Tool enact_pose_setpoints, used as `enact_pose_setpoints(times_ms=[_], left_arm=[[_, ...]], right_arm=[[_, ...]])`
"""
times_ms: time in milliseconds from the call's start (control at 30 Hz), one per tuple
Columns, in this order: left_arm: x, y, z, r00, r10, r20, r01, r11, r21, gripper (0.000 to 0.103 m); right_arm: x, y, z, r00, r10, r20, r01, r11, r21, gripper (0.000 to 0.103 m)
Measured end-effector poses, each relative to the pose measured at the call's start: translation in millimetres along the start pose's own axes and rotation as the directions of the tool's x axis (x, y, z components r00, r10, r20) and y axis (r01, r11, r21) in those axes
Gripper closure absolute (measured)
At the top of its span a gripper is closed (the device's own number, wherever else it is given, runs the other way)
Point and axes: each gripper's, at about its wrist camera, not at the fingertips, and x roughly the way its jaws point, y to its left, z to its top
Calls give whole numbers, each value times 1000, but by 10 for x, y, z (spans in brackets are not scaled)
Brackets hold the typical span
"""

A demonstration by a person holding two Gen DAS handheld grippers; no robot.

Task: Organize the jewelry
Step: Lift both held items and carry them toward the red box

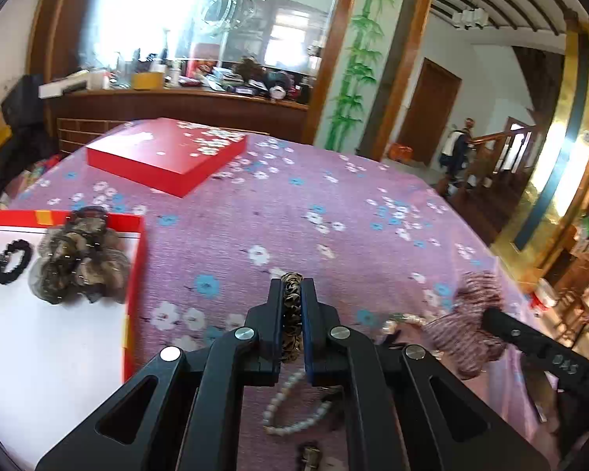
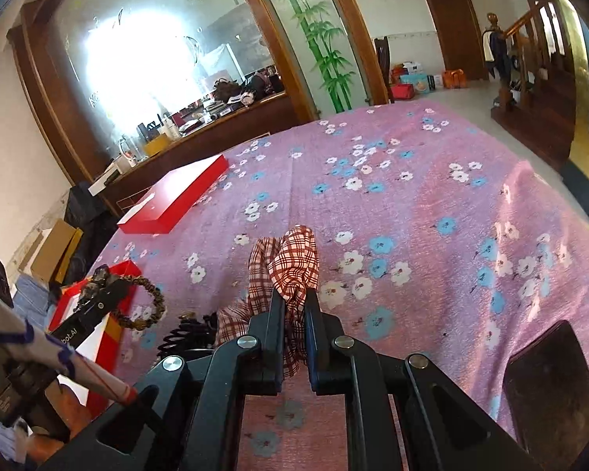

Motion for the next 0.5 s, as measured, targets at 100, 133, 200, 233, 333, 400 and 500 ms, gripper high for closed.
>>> enact_pose_setpoints(times_ms=[100, 133, 200, 233, 333, 400, 500], left_arm=[[41, -14, -13, 1000, 5, -12, -5, 1000, 11, 96], [50, -12, -12, 1000, -2, -16, 2, 1000, 10, 96], [55, 13, -17, 1000, 16, -17, -16, 1000, 4, 96], [63, 23, -10, 1000, 8, -23, -8, 1000, -3, 96], [80, 50, 3, 999, -6, -42, 5, 1000, -27, 96], [96, 34, 6, 998, -15, -68, 13, 999, -35, 96], [68, -3, 22, 996, -20, -86, 17, 999, -38, 96]], right_arm=[[-12, -9, 0, 999, 38, -10, -38, 999, 10, 94], [-25, -10, 5, 999, 43, -6, -43, 999, 13, 94], [-22, -16, 10, 998, 65, -14, -64, 998, 23, 94], [-31, -10, 12, 999, 54, -10, -54, 998, 18, 94], [-40, -18, 22, 997, 73, -12, -72, 997, 31, 94], [-41, -13, 23, 996, 81, -26, -80, 996, 40, 94], [-146, -16, 59, 997, 73, -1, -73, 996, 50, 94]])
